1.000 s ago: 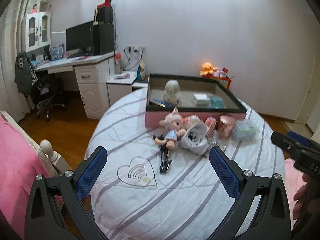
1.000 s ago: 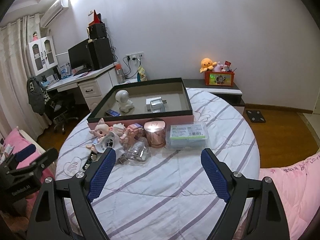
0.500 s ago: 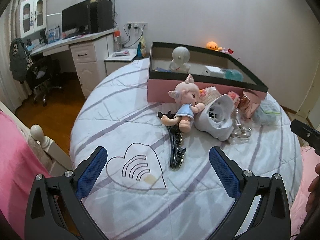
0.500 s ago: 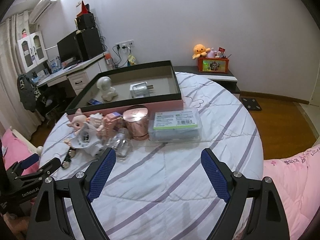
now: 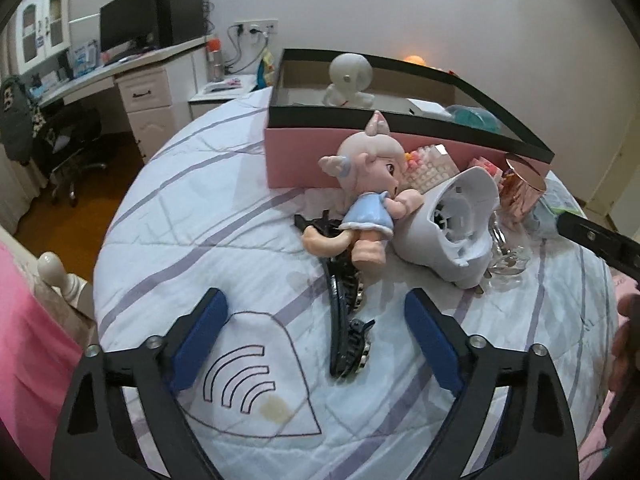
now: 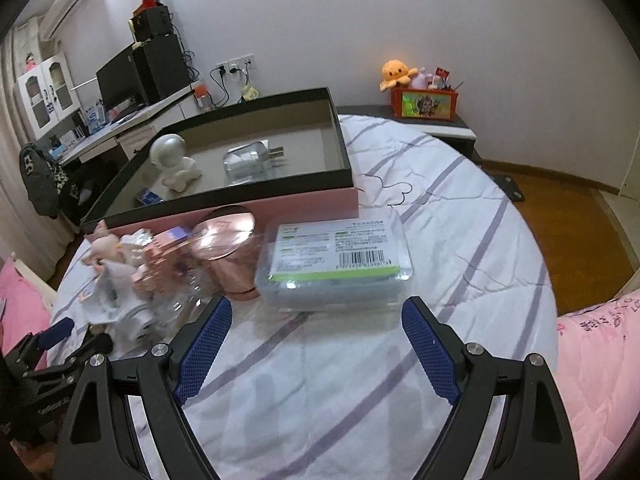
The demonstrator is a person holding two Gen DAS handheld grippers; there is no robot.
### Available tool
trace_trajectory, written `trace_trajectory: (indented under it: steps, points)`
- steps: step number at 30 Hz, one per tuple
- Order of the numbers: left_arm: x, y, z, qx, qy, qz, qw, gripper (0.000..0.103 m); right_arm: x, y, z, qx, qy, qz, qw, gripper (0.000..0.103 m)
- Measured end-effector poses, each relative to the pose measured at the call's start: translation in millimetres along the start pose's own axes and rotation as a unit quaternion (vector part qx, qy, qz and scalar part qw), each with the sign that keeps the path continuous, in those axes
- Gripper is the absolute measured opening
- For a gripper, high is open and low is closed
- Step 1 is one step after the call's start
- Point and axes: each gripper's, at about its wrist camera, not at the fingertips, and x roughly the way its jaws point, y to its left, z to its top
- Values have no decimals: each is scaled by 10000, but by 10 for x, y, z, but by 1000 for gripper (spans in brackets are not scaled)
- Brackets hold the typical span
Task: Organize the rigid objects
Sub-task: 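Grasp the black hair clip with the left tool while the right tool grasps the clear medicine box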
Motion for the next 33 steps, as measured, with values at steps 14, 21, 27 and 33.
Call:
trace_trajectory:
  steps: [14,21,27,33]
  points:
    - [-17,76,63,-61,-30,-323,9995,20,155,-162,75,51,67,-349,9994,89]
    - [37,3,90,59,-32,-306,9995,24,268,-211,108,54,155,-505,9986,90]
    - [29,85,88,-140,-36,-489,9987,18,398,-275,173,136,289,-488,9983,93]
    - [-50,109,39,-187,-85,-566,9982,18,324,-332,136,126,189,-390,9990,68]
